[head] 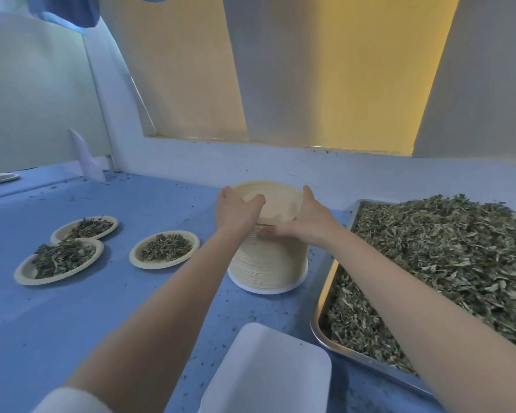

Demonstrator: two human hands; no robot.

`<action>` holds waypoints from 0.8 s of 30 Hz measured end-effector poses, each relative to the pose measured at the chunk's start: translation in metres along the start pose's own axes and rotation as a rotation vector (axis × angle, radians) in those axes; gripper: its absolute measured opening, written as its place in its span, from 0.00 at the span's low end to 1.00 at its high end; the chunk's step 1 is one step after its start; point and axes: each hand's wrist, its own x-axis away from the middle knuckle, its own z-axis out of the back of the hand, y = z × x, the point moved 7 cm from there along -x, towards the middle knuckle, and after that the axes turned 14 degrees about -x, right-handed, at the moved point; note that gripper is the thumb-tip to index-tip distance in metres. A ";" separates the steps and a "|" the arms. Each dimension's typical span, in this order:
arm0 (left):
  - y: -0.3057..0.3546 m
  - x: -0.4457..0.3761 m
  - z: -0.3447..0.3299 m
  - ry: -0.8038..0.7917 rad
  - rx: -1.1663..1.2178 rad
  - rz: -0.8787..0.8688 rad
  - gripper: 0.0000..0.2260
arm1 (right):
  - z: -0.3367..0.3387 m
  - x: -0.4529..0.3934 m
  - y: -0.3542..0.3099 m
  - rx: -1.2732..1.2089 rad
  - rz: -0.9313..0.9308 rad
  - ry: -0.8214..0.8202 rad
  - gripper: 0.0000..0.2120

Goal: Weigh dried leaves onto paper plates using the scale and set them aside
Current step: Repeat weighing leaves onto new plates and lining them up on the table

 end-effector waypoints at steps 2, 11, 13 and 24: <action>0.008 -0.001 0.008 -0.002 -0.002 -0.004 0.30 | 0.005 0.000 -0.006 -0.037 0.022 0.016 0.67; 0.013 0.047 0.044 0.092 -0.112 -0.080 0.24 | 0.024 0.047 -0.033 -0.078 0.096 0.040 0.69; 0.003 0.072 0.051 0.140 -0.078 -0.095 0.24 | 0.019 0.072 -0.034 -0.080 0.117 0.018 0.68; -0.065 0.203 0.056 0.166 -0.058 -0.102 0.21 | -0.020 0.209 -0.001 -0.167 0.309 -0.023 0.34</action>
